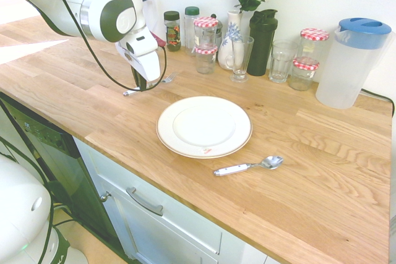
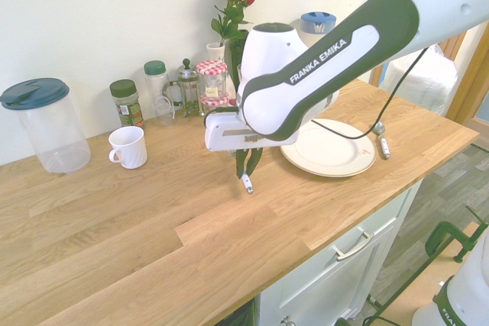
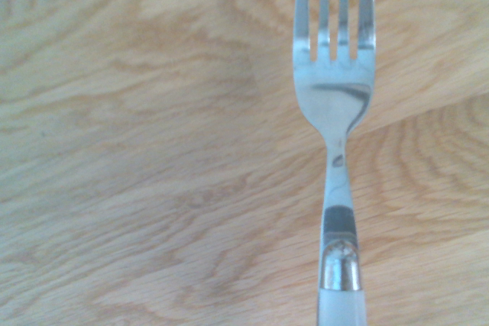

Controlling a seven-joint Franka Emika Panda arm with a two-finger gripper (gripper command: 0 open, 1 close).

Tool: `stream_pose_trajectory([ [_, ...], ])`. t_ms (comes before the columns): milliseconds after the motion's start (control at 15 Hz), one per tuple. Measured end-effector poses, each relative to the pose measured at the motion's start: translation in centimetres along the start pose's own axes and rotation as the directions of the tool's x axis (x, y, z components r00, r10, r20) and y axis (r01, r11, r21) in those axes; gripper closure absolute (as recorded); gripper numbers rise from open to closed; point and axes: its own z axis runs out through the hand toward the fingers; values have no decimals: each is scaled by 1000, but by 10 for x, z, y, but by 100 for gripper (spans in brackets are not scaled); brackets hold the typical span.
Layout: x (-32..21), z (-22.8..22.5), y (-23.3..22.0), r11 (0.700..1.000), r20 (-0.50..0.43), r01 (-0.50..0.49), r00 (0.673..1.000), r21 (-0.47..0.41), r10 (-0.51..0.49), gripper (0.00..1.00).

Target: Put the fork into the plate

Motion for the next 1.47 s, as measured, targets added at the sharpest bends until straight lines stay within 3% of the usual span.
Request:
stream_pose_trajectory([
  [333, 40, -28, 44, 997, -17, -81, 997, 12, 81, 100],
  [867, 121, -20, 111, 981, 25, -191, 981, 23, 190, 100],
  [1467, 172, 6, 141, 963, 77, -267, 962, 35, 264, 100],
])
